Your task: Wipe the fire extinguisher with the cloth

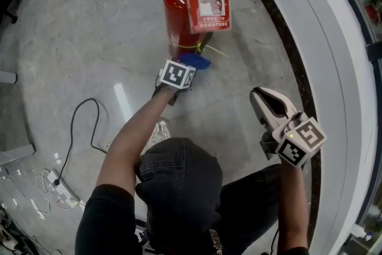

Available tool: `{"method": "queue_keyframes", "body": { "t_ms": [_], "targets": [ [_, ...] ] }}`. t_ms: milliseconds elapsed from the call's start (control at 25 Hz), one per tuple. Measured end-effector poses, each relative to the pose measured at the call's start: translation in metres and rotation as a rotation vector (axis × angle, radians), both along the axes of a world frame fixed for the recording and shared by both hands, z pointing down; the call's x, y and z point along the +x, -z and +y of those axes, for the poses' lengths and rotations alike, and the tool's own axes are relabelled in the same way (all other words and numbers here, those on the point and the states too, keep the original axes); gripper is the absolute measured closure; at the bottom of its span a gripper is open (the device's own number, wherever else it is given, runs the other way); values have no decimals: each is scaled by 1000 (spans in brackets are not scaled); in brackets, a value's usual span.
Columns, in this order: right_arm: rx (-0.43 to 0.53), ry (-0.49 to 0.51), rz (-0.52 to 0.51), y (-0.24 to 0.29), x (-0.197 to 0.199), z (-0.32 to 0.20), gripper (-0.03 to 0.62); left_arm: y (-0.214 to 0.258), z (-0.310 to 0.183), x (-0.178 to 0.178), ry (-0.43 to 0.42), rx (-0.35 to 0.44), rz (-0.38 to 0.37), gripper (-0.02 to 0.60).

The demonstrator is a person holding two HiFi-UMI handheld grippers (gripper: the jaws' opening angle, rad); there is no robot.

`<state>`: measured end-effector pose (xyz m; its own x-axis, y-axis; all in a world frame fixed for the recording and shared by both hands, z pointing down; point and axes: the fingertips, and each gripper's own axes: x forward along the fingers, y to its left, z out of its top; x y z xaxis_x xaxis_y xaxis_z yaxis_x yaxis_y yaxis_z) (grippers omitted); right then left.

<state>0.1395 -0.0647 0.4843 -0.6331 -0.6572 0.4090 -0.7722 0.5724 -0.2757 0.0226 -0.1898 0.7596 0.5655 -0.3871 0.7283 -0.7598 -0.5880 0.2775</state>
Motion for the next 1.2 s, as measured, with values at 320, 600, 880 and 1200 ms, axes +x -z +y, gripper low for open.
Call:
{"method": "queue_keyframes", "body": {
  "t_ms": [320, 600, 880, 1200],
  "targets": [
    [16, 6, -34, 5, -1, -3, 557, 32, -3, -30, 41, 50, -6, 541],
    [85, 61, -39, 38, -33, -38, 557, 108, -5, -52, 25, 136, 4, 541],
    [198, 148, -15, 101, -73, -90, 557, 198, -19, -82, 22, 250, -26, 541],
    [289, 232, 104, 154, -101, -162, 506, 278, -26, -110, -2, 313, -37, 541]
  ]
}}
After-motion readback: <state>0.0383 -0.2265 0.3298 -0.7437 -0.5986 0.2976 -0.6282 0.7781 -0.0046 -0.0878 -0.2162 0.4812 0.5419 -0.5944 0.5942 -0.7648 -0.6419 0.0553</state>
